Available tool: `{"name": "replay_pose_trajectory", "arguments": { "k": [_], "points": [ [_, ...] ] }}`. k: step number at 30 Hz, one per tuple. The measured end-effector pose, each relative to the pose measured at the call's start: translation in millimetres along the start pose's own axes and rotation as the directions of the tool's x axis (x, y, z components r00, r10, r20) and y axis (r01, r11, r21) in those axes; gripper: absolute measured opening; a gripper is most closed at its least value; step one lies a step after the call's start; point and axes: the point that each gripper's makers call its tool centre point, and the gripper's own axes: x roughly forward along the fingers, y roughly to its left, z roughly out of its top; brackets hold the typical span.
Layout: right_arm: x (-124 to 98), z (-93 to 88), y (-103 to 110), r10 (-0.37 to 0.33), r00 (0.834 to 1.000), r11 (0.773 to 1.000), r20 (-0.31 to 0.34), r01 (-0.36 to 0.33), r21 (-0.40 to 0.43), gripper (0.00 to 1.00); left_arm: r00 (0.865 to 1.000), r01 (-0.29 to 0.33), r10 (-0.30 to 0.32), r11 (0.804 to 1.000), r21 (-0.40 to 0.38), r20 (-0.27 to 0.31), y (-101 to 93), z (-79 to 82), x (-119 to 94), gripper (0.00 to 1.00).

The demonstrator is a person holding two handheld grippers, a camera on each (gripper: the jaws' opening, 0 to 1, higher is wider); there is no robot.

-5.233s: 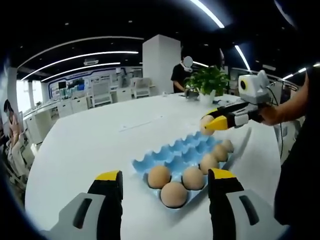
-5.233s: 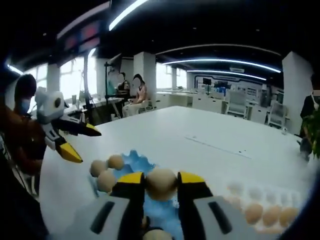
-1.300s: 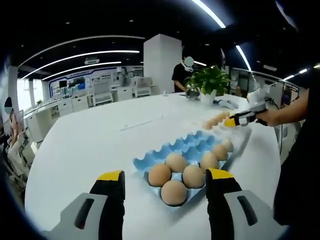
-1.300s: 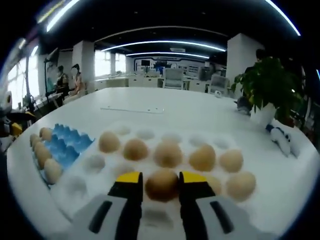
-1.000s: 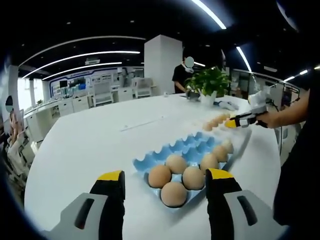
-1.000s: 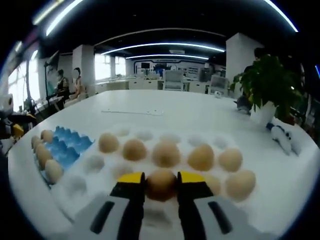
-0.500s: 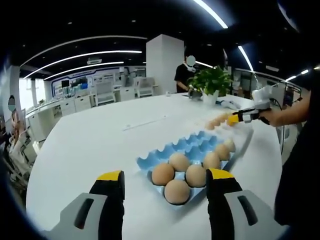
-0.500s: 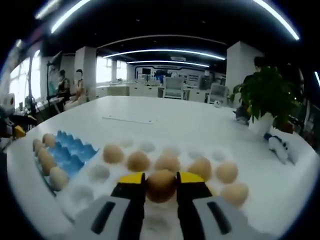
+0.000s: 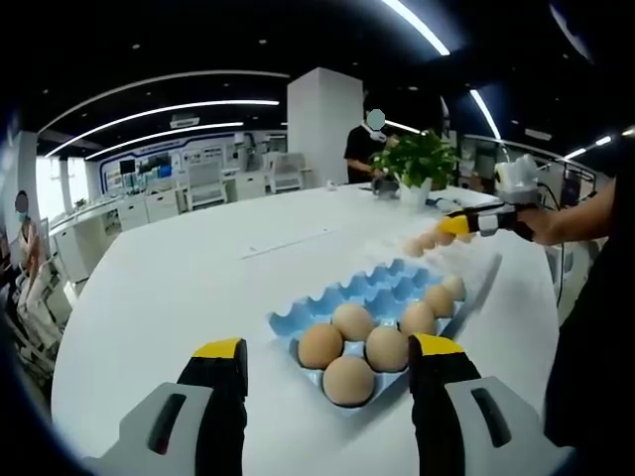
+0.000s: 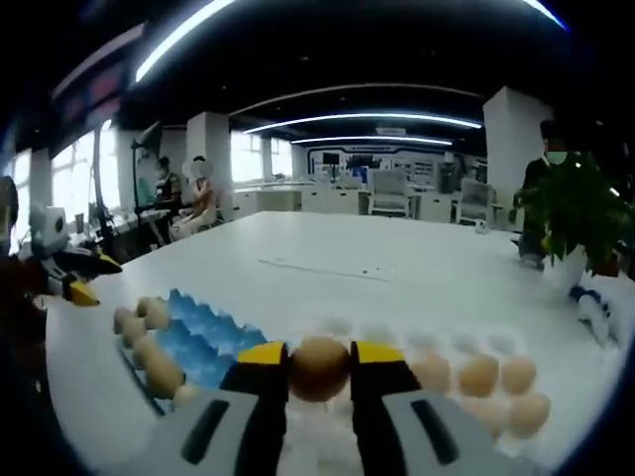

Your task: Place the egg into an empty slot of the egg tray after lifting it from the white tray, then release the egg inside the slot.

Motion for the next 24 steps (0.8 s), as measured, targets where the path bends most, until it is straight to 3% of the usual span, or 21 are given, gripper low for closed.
{"name": "replay_pose_trajectory", "arguments": {
  "k": [8,14,24],
  "points": [
    [22.9,9.3,54.2,0.154,0.988,0.988,0.009,-0.153,-0.028,0.24,1.000,-0.003,0.003,1.000,0.001,0.003,1.1,1.2,-0.6,0.67],
    [42.8,13.1,99.9,0.272,0.962,0.961,0.001,-0.272,-0.045,0.24,1.000,-0.002,0.002,1.000,0.001,0.006,0.5,2.4,-0.8,0.67],
    [67.5,3.4,139.9,0.366,0.930,0.928,-0.042,-0.368,-0.055,0.24,1.000,-0.004,0.004,1.000,0.001,0.003,1.7,1.6,-1.5,0.66]
  ]
}}
